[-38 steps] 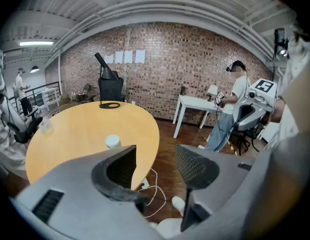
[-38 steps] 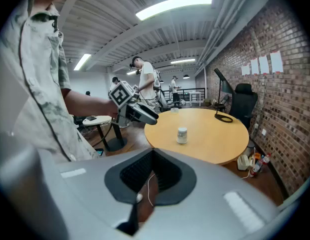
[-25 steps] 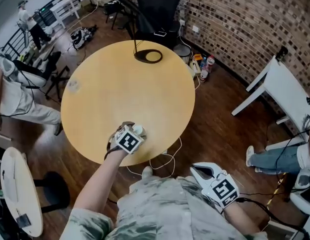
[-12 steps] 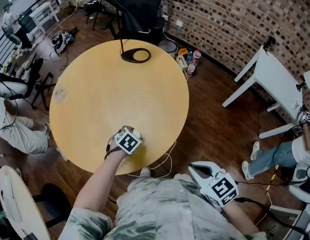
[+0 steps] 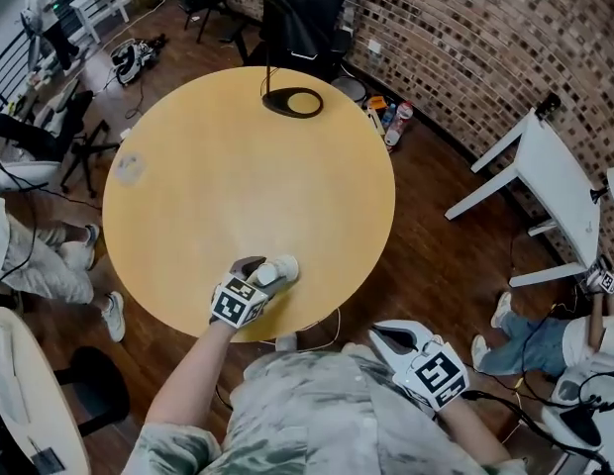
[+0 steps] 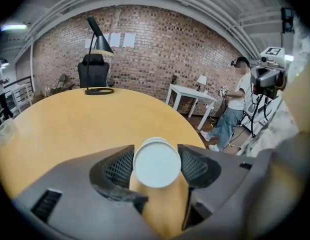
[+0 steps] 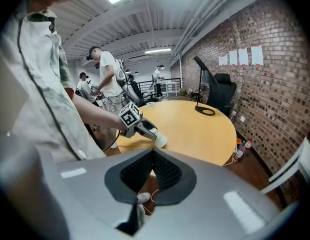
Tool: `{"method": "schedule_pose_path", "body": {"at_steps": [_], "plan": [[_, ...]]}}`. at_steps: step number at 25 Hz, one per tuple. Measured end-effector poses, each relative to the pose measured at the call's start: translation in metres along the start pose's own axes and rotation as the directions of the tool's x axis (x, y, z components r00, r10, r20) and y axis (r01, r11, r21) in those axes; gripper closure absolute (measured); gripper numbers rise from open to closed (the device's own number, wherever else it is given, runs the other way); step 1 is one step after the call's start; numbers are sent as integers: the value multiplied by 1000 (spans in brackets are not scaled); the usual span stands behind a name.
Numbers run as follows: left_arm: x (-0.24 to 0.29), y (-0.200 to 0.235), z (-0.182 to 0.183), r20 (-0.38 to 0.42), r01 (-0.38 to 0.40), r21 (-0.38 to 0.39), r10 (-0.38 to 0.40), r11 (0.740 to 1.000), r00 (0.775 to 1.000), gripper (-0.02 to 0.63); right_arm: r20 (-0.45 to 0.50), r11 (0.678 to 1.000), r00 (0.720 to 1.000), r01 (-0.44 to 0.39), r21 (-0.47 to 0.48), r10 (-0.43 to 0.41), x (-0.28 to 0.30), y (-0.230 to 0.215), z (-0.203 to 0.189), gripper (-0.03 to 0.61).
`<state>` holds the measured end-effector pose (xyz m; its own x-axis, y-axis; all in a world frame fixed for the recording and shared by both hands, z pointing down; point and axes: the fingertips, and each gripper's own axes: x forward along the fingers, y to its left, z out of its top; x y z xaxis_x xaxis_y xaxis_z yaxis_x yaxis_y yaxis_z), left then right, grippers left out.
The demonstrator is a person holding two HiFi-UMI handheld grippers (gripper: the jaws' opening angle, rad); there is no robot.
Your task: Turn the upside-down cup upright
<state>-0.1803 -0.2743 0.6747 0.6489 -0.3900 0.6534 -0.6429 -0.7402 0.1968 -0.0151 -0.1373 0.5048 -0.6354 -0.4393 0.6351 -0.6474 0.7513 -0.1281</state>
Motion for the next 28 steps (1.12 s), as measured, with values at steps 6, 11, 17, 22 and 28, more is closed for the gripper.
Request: {"method": "schedule_pose_path", "body": {"at_steps": [6, 11, 17, 22, 28], "plan": [[-5, 11, -44, -97, 33, 63, -27, 997, 995, 337, -27, 999, 999, -23, -24, 22, 19, 11, 14, 577], [0, 18, -64, -181, 49, 138, -24, 989, 983, 337, -48, 1000, 999, -15, -20, 14, 25, 14, 15, 577], [2, 21, -74, -236, 67, 175, -24, 982, 971, 339, -53, 1000, 999, 2, -5, -3, 27, 14, 17, 577], [4, 22, -73, -251, 69, 182, -21, 981, 968, 337, -52, 1000, 999, 11, 3, -11, 24, 10, 13, 577], [-1, 18, -71, -270, 76, 165, -29, 983, 962, 242, -44, 1000, 999, 13, 18, -12, 18, 3, 8, 577]]}}
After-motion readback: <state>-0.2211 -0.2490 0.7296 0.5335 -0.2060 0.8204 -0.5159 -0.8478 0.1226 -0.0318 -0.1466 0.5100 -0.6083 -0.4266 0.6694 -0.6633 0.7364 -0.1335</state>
